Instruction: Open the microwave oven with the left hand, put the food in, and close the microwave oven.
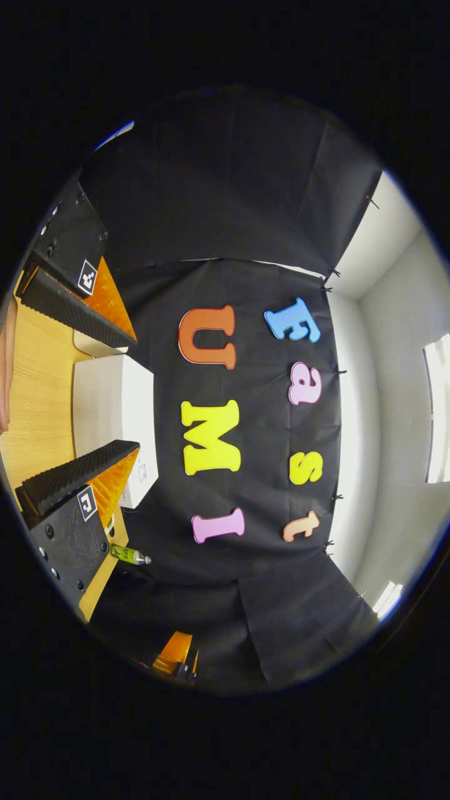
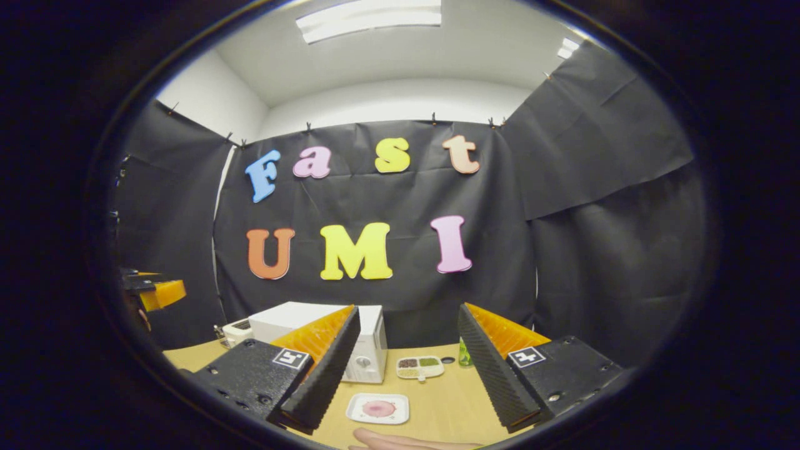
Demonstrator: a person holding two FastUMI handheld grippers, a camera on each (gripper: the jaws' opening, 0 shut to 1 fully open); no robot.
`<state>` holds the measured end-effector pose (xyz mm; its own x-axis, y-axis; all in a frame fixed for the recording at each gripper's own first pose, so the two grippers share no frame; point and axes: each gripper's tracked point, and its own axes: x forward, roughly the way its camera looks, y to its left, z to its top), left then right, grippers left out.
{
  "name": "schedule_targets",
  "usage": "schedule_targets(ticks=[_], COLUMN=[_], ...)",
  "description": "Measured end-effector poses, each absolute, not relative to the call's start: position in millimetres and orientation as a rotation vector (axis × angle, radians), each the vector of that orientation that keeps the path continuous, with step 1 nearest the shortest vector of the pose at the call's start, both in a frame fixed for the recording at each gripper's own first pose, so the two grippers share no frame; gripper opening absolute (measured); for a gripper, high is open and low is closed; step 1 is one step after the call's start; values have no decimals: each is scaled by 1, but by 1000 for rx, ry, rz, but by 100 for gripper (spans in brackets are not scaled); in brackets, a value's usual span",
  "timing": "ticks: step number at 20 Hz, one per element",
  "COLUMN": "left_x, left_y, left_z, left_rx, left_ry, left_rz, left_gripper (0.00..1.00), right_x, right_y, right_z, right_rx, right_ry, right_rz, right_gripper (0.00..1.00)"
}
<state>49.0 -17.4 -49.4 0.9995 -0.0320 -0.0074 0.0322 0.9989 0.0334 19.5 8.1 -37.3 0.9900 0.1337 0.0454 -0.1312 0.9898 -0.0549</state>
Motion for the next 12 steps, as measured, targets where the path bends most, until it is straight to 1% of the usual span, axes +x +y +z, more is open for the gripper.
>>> schedule_targets(ticks=[3,7,8,9,10,11,12], left_x=[79,122,133,145,158,170,180], left_y=[-35,-59,-68,-78,-85,-92,-101], left_z=[-72,-111,-124,-135,-146,-158,-173], left_rx=[39,40,34,35,40,40,28], left_ry=[29,61,77,83,90,103,124], left_rz=[-52,-64,-70,-82,-87,-86,-92], left_gripper=[94,94,84,84,84,94,94], right_x=[24,30,31,33,36,40,43], right_y=[7,-5,-5,-6,-8,-14,-18], right_z=[-46,-53,-58,-60,-60,-57,-58], right_rx=[-61,-53,-44,-38,-39,-40,-44], right_ry=[-53,-64,-53,-47,-53,-60,-66], right_rz=[147,121,126,131,129,115,100], right_gripper=[92,91,91,100,100,100,91])
